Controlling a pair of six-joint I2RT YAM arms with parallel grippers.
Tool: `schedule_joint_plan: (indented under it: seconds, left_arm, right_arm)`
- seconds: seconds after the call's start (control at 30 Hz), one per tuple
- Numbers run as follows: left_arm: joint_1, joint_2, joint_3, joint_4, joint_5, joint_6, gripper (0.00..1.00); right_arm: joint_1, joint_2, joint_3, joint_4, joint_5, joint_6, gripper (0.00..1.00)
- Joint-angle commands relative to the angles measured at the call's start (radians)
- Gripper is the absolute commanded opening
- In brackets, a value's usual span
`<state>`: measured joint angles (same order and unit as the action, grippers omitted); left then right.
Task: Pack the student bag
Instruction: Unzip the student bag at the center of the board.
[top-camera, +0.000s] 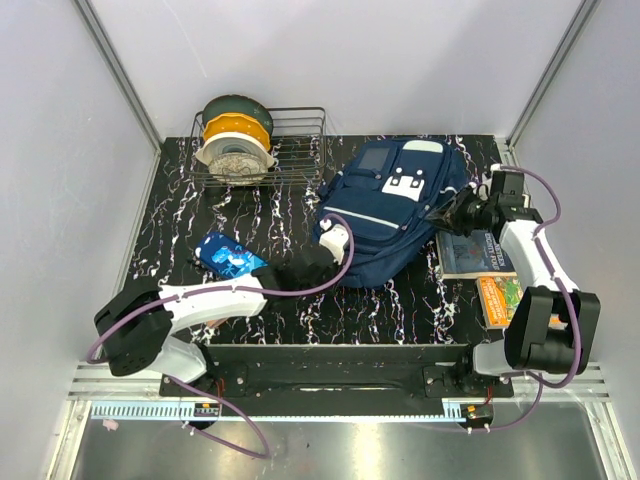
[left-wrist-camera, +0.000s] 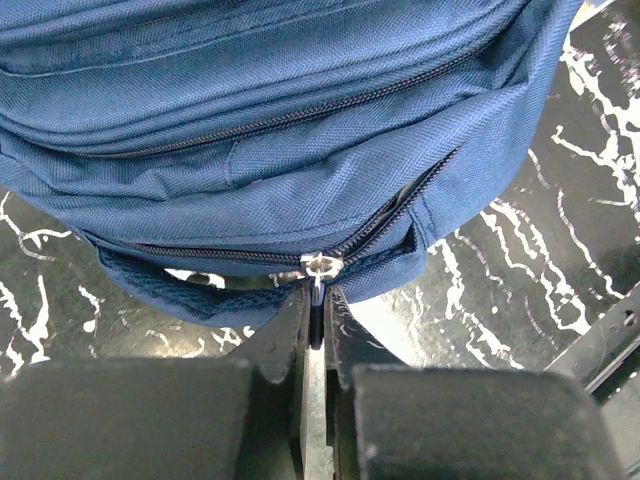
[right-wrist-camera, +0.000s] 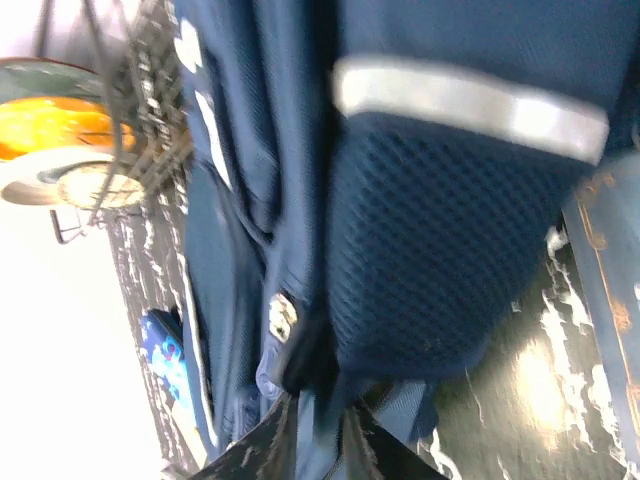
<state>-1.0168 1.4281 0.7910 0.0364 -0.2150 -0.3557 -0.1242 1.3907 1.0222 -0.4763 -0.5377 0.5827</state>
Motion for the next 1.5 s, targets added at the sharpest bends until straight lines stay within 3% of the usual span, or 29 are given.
schedule_joint_plan:
  seconds: [0.0, 0.03, 0.13, 0.33, 0.5, 0.8, 1.13, 1.23, 1.27, 1.37, 1.4, 1.47]
  left_arm:
    - [0.004, -0.043, 0.019, -0.08, 0.04, 0.03, 0.0]
    - [0.003, -0.022, 0.039, -0.069, 0.061, 0.037, 0.0]
    - [-0.009, 0.04, 0.135, -0.064, 0.086, 0.05, 0.0]
    - [-0.029, 0.153, 0.313, -0.05, 0.109, 0.067, 0.0]
    - [-0.048, 0.196, 0.376, -0.05, 0.127, 0.093, 0.0]
    - [-0.094, 0.207, 0.378, -0.039, 0.146, 0.11, 0.0]
    - [-0.111, 0.158, 0.333, 0.034, 0.154, 0.122, 0.0]
    - [-0.112, 0.152, 0.327, 0.045, 0.166, 0.132, 0.0]
    - [-0.114, 0.15, 0.326, 0.046, 0.172, 0.132, 0.0]
    - [-0.112, 0.149, 0.318, 0.049, 0.178, 0.132, 0.0]
    - [-0.112, 0.146, 0.31, 0.046, 0.178, 0.132, 0.0]
    - [-0.112, 0.134, 0.3, 0.042, 0.172, 0.133, 0.0]
  right_arm:
    - [-0.046, 0.016, 0.047, 0.272, -0.158, 0.052, 0.5]
    - [-0.046, -0.002, 0.006, 0.283, -0.213, 0.066, 0.72]
    - [-0.046, -0.108, -0.069, 0.231, -0.206, 0.057, 0.86]
    - [-0.016, -0.298, -0.204, 0.119, -0.248, 0.132, 0.84]
    - [0.049, -0.406, -0.341, 0.133, -0.188, 0.206, 0.81]
    - [0.147, -0.388, -0.401, 0.231, -0.082, 0.287, 0.75]
    - [0.172, -0.234, -0.375, 0.323, -0.058, 0.259, 0.59]
    - [0.179, -0.214, -0.367, 0.344, -0.045, 0.253, 0.46]
    - [0.179, -0.203, -0.364, 0.352, -0.047, 0.253, 0.3]
    - [0.184, -0.191, -0.344, 0.361, -0.047, 0.246, 0.06]
    - [0.184, -0.193, -0.332, 0.355, -0.036, 0.237, 0.0]
    - [0.182, -0.206, -0.277, 0.295, 0.02, 0.184, 0.0]
